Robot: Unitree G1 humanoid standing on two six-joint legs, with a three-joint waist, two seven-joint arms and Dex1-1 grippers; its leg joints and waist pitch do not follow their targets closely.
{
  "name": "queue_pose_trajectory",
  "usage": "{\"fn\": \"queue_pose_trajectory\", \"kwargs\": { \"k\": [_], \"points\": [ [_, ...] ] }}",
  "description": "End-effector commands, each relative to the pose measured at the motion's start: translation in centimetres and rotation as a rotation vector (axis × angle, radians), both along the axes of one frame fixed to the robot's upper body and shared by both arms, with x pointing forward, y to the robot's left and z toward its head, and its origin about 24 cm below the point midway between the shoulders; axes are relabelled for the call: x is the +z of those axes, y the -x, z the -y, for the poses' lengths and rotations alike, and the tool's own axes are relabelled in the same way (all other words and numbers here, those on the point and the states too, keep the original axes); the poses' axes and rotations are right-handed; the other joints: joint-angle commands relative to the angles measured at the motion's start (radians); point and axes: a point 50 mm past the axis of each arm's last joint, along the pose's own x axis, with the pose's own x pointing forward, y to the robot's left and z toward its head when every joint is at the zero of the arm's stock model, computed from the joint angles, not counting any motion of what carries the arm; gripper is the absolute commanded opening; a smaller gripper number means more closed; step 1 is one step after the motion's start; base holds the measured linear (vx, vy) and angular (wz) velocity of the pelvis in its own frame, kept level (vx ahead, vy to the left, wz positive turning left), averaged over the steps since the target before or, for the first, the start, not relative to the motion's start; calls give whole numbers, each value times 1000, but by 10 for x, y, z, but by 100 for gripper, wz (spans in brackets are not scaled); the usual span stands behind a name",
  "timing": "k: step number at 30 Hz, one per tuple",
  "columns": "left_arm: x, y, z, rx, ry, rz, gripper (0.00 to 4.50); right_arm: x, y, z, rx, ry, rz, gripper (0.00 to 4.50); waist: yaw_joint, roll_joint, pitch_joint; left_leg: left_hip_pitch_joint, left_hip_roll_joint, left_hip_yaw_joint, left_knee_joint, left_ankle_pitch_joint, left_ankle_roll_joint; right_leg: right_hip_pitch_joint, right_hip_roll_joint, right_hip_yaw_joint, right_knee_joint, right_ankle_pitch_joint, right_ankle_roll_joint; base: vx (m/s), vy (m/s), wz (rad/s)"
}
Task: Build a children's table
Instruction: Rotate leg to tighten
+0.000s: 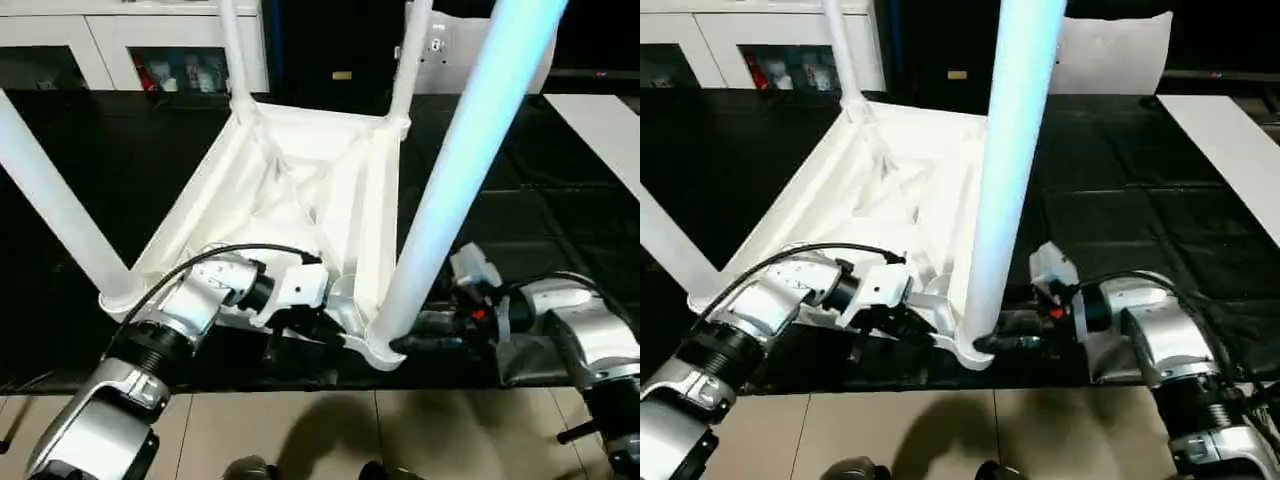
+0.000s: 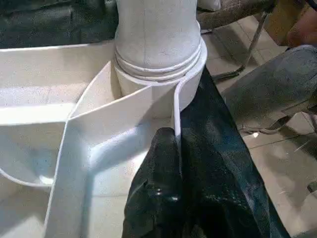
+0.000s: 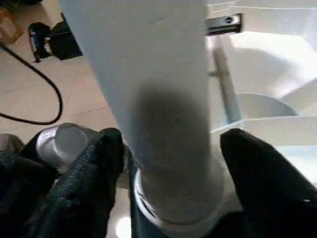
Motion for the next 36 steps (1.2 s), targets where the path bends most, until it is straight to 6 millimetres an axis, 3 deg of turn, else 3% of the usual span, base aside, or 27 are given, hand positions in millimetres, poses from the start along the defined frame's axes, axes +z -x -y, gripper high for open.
{"fn": "queue_pose_trajectory", "kwargs": {
  "k": [1,12,17,19,20,22,23,25,27,31,35,36],
  "points": [
    [11,0,10,-82,21,36,0,3,-2,-2,24,-8,11,313,-4,-16,-84,4,81,-36,-67,-78,92,71,-100,89,-74,-380,-18,0,0,0],
    [10,-3,9,-41,35,28,0,-2,0,-10,41,-44,-48,217,-5,-13,-80,5,85,-38,-69,-75,98,69,-99,90,-71,-354,-28,0,0,0],
    [12,-13,25,152,114,3,0,-6,-3,-22,-118,-99,-76,207,-7,-14,-75,8,84,-37,-71,-86,79,68,-100,89,-80,-388,-19,0,0,0],
    [11,-15,35,226,136,-5,0,-10,-10,-29,-240,-86,-44,207,-19,-17,-70,11,74,-37,-71,-128,52,67,-100,80,-98,-475,11,0,0,0],
    [11,-15,40,256,146,-13,0,-13,-15,-33,-314,-74,-40,207,-29,-19,-69,6,67,-39,-70,-135,44,72,-100,75,-102,-503,30,0,0,0],
    [12,-17,49,318,158,-23,0,-16,-22,-40,-425,-78,-42,206,-49,-20,-67,-1,63,-42,-67,-141,39,75,-96,66,-110,-529,64,0,0,0],
    [12,-18,51,334,161,-25,0,-16,-24,-42,-454,-83,-43,205,-55,-18,-66,5,63,-40,-67,-144,36,70,-96,65,-116,-536,67,0,0,0],
    [13,-22,62,418,176,-29,0,-18,-31,-50,-576,-84,-42,204,-84,-21,-67,-2,53,-41,-62,-150,42,73,-90,58,-121,-544,87,0,0,0],
    [14,-26,68,476,183,-25,0,-19,-36,-55,-654,-68,-34,204,-90,-19,-68,-1,52,-42,-61,-149,47,72,-89,54,-123,-544,94,0,0,0],
    [17,-32,89,628,208,24,0,-22,-49,-64,-934,-3,-31,204,-109,-16,-71,-2,62,-48,-66,-129,64,72,-90,60,-116,-470,61,0,0,0],
    [16,-31,104,689,198,108,0,-19,-56,-71,-1083,-46,-24,204,-109,-13,-80,-7,71,-49,-66,-45,104,75,-99,79,-86,-317,-10,0,0,0],
    [18,-31,107,704,212,99,0,-18,-57,-70,-1106,-37,-8,236,-106,-11,-83,-8,75,-50,-65,-13,117,75,-100,81,-76,-270,-33,0,0,0]
  ]
}}
